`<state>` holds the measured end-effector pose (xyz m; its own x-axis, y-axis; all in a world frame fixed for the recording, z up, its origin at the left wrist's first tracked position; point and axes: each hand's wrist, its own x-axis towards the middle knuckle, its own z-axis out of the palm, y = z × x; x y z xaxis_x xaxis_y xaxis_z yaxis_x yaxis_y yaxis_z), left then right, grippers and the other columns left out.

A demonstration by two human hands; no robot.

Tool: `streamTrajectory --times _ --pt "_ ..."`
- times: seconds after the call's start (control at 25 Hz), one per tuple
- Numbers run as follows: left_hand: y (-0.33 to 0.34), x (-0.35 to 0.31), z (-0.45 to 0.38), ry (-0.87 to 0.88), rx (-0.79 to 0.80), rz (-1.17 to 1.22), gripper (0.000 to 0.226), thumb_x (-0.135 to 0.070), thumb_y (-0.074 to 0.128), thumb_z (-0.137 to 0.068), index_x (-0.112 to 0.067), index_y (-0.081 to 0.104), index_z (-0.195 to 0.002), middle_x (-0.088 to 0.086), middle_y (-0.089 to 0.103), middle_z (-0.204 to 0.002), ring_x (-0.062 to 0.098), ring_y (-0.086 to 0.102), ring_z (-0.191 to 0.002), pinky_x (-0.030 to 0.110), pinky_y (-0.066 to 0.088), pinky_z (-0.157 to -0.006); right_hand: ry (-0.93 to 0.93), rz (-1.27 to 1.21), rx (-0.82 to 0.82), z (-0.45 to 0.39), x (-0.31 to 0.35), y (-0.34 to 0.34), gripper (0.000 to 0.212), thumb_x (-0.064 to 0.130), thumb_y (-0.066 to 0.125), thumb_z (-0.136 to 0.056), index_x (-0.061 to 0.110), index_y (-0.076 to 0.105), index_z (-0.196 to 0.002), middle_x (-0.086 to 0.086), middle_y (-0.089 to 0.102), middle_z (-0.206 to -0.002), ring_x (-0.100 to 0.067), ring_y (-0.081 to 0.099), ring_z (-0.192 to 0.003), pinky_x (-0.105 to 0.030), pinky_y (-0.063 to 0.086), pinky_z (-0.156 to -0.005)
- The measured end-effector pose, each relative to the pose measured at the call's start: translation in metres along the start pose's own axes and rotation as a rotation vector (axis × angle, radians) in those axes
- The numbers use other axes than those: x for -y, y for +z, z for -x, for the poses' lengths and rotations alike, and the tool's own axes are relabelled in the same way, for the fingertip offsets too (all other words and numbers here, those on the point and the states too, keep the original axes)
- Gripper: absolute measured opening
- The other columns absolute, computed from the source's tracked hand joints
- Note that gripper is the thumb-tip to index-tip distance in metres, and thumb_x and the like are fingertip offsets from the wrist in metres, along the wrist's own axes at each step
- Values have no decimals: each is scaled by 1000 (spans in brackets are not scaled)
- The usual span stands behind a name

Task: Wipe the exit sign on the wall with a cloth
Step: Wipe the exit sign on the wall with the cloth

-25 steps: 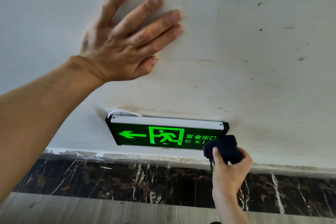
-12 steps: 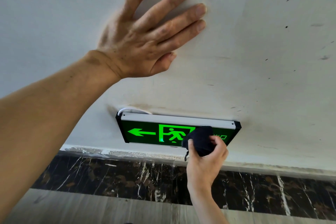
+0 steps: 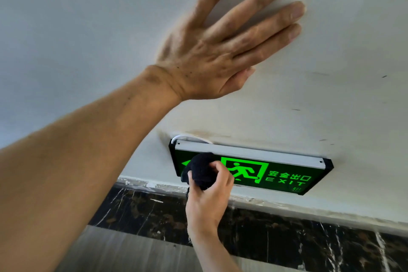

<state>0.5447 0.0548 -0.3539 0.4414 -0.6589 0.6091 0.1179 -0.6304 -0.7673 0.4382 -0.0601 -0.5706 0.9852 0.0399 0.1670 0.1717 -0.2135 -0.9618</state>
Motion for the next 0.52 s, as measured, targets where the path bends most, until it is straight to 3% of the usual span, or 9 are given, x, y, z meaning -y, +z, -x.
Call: streamTrajectory --times 0.2,0.36,0.52 --pt "-3 -2 -2 10 9 8 65 -34 44 -92 -17 34 -154 0 35 -155 30 37 -140 59 21 -114 -14 26 136 15 18 30 49 7 82 -68 26 61 -107 6 58 -108 -7 58 -93 -19 53 -80" --pt "-4 -2 -4 5 8 6 65 -34 44 -93 -17 33 -155 0 35 -155 30 37 -141 59 21 -115 20 -16 189 16 16 13 45 17 80 -71 30 59 -108 13 61 -106 -2 56 -97 -16 47 -83" --pt "-3 -2 -2 16 31 -23 69 -38 43 -93 -17 30 -157 1 32 -158 31 35 -143 60 20 -113 145 -86 -13 7 -26 -65 52 19 84 -67 43 52 -99 11 60 -106 -2 55 -99 -21 44 -84"
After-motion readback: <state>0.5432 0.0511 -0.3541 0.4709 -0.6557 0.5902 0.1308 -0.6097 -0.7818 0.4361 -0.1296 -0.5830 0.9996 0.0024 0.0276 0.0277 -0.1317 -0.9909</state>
